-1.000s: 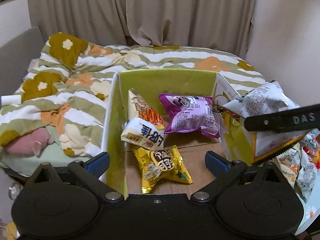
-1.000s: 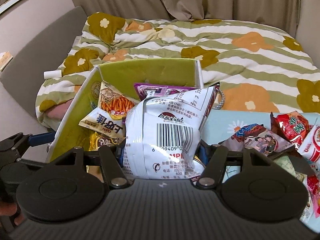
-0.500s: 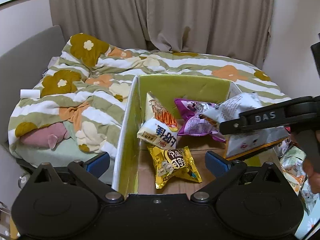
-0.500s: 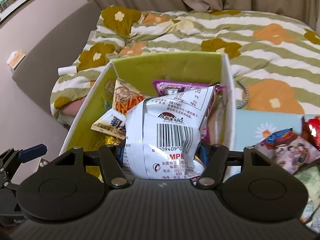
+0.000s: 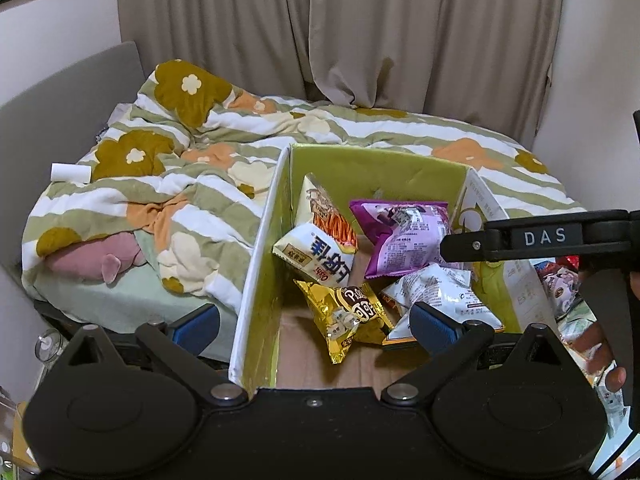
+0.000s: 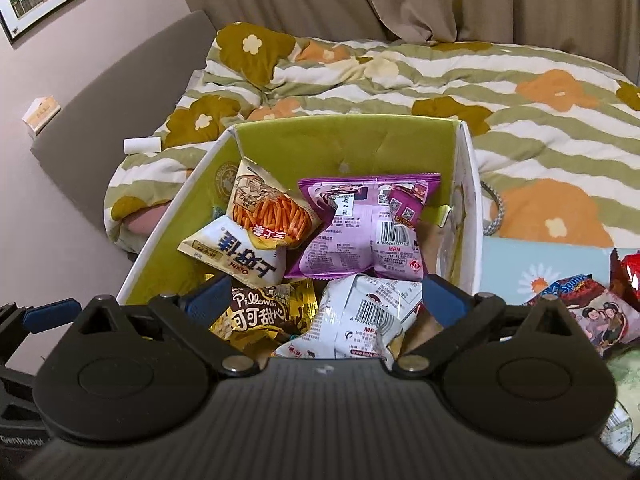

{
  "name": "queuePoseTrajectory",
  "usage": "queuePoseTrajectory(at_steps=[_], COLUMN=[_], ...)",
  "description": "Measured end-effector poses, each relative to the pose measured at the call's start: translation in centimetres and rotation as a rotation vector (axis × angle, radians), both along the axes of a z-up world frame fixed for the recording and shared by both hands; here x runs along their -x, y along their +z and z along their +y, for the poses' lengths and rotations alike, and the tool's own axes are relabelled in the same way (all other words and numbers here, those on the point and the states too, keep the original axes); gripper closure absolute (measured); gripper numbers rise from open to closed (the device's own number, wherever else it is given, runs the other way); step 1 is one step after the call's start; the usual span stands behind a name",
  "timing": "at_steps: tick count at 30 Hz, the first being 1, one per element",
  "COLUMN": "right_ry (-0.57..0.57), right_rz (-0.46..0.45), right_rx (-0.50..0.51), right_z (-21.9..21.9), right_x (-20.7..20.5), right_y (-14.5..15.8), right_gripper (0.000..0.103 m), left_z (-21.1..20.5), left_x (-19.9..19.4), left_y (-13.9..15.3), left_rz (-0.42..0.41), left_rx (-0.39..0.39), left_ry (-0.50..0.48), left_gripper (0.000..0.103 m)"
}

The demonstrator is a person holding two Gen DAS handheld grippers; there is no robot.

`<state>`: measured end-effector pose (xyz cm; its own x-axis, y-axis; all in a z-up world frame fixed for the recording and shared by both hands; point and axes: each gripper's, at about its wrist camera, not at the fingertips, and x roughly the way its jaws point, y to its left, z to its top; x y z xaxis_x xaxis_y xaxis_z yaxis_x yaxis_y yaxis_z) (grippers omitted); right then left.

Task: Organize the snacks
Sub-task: 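Carry both bags over the box and open both tools to release them, then grasp a white printed bag with left tool while right tool grasps pink bag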

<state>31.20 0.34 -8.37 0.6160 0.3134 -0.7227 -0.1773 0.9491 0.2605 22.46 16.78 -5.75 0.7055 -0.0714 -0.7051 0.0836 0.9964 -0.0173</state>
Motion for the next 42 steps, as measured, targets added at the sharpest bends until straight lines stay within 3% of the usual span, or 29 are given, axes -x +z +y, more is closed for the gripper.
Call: queuePoseTrajectory(at_steps=[14, 24, 30, 37, 42], right_ry=[-0.019, -0.118, -0.17, -0.245, -0.28], right_rz=[-0.112, -0.195, -0.19, -0.226, -0.186], right_rx=[0.021, 0.065, -0.041, 0.066, 0.087], right_z=[-0.4, -3.2, -8.3, -15.7, -22.3], right_x=[6.2, 12.5, 15.1, 17.9, 19.3], right_y=[6.0, 8.7, 9.2, 9.4, 8.9], right_gripper=[0.0, 0.0, 0.0, 0.0, 0.0], left_z=[-0.2, -3.2, -7.0, -12.9, -18.5], left_x=[3.6, 5.6, 6.4, 7.9, 8.8], left_y=[5.0, 6.2, 6.5, 5.9, 5.3], left_rz=[-0.106, -0.149, -0.162, -0.159, -0.145], left_rx=[-0.002, 0.055, 0.047, 0.063, 0.074], left_ry=[-0.023, -0.158, -0.238, -0.288, -0.335], left_gripper=[0.001, 0.001, 0.001, 0.001, 0.001])
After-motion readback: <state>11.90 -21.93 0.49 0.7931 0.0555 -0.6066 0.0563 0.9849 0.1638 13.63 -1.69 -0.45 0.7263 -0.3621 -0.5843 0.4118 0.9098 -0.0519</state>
